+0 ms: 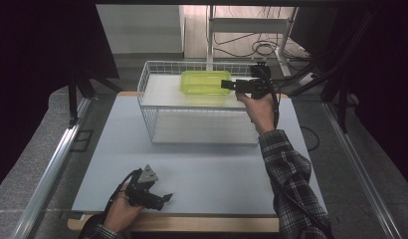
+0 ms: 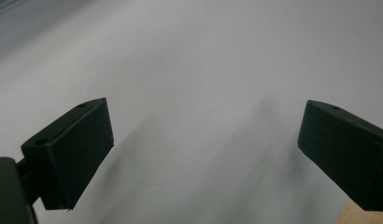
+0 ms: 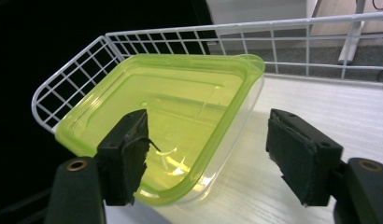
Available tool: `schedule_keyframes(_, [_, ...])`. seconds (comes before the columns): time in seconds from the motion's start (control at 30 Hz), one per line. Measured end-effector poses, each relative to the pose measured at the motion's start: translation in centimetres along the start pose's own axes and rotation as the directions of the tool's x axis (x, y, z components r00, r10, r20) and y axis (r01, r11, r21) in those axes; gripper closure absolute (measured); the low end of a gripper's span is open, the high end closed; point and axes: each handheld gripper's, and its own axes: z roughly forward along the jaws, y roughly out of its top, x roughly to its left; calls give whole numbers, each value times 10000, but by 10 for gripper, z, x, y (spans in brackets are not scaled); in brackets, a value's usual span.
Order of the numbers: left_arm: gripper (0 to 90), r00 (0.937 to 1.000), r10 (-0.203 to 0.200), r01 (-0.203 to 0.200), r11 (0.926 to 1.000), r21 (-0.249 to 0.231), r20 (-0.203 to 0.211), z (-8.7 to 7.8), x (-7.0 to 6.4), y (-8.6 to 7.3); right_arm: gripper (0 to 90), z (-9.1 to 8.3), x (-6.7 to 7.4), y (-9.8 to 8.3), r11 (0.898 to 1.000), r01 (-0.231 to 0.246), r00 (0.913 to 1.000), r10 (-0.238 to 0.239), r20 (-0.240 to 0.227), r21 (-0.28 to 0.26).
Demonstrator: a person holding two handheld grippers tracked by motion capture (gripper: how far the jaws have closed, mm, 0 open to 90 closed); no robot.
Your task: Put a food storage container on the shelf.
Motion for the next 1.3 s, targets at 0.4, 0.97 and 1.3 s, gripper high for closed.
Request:
schedule_keyframes(0.4, [27,9985,-466,472,9987,-185,290,-1,3,-1,180,-15,10,-11,9944,1053,9941,-1052,-273,46])
schedule_keyframes(0.97, [4,9891,-1216,1253,9913,-411,831,-4,10,-2,64,-42,22,-41,9682,2500,9679,-2496,-293,78])
schedule_keyframes(1.3, [0,9955,-863,885,9945,-552,400,-7,9,-3,26,-60,22,-67,9500,3119,9499,-3121,147,154])
